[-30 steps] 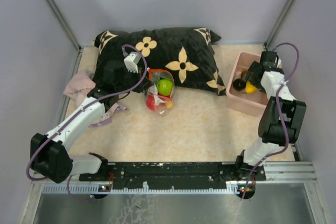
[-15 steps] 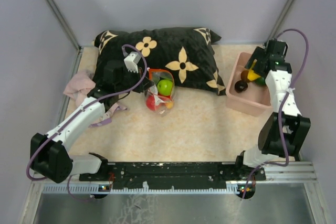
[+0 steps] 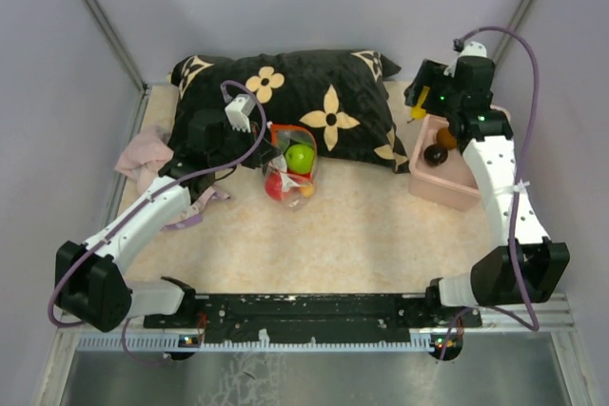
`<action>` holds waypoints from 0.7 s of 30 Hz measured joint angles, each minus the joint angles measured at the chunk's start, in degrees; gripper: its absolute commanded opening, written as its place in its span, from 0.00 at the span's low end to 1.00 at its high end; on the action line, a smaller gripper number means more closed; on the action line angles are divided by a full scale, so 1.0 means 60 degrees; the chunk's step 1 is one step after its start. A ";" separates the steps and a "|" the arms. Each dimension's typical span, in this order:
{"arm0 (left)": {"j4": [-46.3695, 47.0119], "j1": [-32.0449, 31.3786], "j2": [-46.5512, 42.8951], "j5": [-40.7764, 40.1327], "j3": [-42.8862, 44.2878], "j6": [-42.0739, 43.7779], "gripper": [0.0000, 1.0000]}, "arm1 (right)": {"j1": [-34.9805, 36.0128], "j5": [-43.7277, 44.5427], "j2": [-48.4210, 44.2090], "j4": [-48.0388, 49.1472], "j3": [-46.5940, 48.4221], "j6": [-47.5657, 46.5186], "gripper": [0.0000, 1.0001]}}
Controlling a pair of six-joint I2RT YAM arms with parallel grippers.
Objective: Place the food in the zip-top bag and seal the zipper
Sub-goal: Place the fake fruit in the zipper food storage bag.
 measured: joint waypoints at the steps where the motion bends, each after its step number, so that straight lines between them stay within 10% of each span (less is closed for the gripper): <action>1: 0.0047 0.0000 0.0000 0.0022 -0.0029 -0.0015 0.00 | 0.0262 -0.0047 0.0000 0.0135 -0.0004 0.0022 0.24; 21: 0.0229 0.0000 -0.0011 0.0138 -0.0066 -0.0441 0.00 | 0.4969 -0.1727 0.0160 0.5887 -0.1555 0.0098 0.25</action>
